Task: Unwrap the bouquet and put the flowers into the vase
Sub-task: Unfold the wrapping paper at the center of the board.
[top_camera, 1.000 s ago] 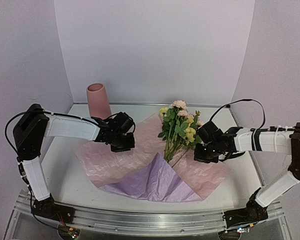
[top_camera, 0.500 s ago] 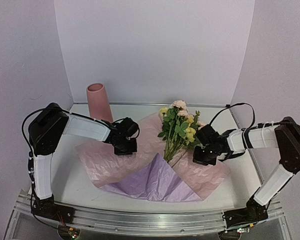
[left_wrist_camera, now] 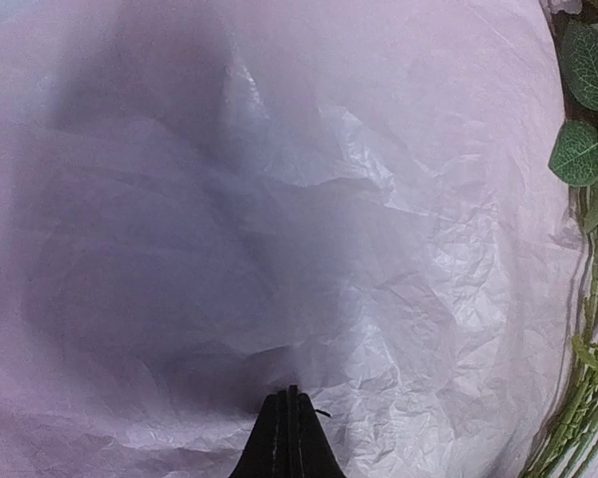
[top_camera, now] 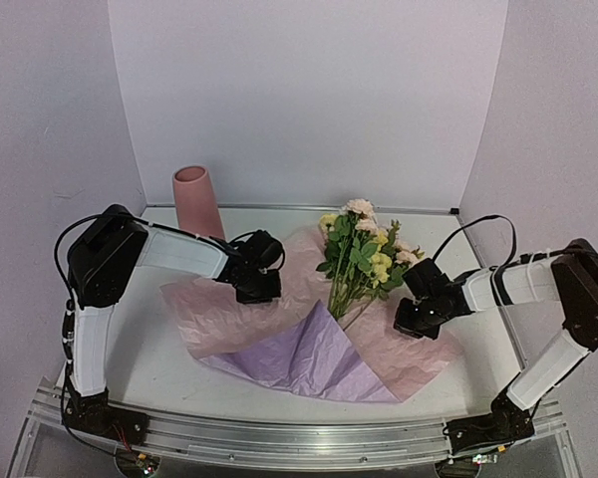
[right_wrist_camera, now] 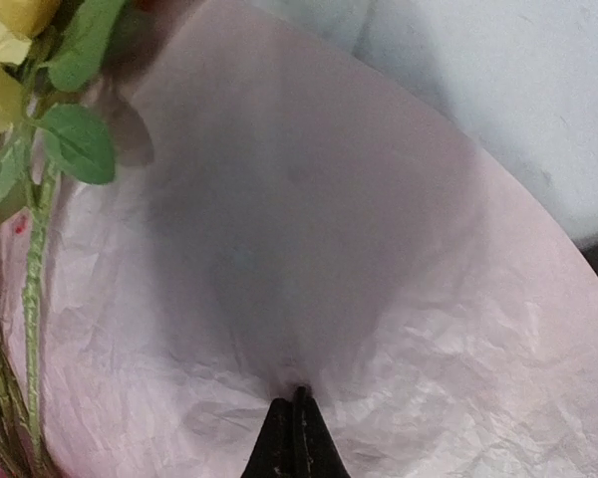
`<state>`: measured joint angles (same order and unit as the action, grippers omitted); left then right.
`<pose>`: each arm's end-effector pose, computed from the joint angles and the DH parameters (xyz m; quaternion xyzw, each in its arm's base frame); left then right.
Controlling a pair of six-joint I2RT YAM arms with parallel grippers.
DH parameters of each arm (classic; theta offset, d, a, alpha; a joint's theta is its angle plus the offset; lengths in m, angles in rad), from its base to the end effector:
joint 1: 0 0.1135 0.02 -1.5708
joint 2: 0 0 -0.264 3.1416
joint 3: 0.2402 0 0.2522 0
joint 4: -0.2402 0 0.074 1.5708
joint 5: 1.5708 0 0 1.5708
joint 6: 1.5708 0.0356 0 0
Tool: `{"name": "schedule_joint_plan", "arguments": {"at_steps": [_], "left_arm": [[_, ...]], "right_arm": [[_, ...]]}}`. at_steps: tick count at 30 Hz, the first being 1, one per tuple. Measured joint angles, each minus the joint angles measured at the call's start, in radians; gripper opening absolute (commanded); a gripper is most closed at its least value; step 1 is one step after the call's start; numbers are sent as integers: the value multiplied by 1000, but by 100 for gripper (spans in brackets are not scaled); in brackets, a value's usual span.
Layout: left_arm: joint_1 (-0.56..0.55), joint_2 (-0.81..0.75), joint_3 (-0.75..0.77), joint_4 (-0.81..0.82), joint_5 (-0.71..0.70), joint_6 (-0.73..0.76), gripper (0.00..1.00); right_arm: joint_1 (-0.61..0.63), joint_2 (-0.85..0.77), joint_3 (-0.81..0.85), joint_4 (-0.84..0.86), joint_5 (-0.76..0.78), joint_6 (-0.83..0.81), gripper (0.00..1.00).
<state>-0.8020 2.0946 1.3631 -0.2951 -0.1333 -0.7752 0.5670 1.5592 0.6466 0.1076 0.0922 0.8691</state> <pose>0.3031 -0.3065 0.1296 -0.0050 0.9612 -0.1450 0.2345 0.2465 0.1530 0.1415 0.1565 0.9135 0.2134 0.3092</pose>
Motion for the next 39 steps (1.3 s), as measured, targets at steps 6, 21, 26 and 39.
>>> {"name": "schedule_joint_plan", "arguments": {"at_steps": [6,21,26,39], "left_arm": [[3,46,62,9,3,18,0],[12,89,134,17,30,101,18],[15,26,82,0,84,128,34],[16,-318,-162,20,210,87,24]], "right_arm": [[-4,-109,-105,3,1,86,0],[-6,-225,-109,-30,-107,-48,3],[-6,-257,-77,49,-271,-147,0],[112,-82,-69,224,-524,-162,0]]}}
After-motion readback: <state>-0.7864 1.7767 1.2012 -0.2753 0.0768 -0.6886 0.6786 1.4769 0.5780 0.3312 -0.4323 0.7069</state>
